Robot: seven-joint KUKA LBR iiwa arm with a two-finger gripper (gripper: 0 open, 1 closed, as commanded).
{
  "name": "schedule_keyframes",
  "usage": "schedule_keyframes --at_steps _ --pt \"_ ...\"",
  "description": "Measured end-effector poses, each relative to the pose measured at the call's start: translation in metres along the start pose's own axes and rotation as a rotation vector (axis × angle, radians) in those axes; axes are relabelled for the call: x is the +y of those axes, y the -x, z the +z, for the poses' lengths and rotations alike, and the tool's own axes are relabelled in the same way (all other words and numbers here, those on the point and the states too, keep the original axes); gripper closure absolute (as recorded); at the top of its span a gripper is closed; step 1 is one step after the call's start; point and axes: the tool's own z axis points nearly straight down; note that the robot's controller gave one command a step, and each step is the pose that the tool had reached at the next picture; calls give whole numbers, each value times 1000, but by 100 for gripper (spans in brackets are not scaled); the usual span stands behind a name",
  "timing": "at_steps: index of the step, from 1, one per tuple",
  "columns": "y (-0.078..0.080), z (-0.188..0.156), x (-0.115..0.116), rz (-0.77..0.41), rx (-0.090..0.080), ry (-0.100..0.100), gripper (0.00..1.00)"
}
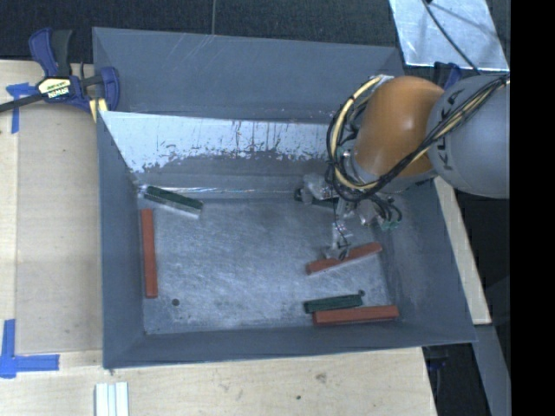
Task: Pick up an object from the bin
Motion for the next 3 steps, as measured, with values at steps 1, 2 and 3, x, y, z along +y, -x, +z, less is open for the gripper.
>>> schedule_keyframes --at_steps 1,2,3 --pt "-44 6 -39 -509 4 1 0" --pt "-43 4 -37 -509 2 1 100" --pt "-29 -180 -40 -519 -7 -5 100"
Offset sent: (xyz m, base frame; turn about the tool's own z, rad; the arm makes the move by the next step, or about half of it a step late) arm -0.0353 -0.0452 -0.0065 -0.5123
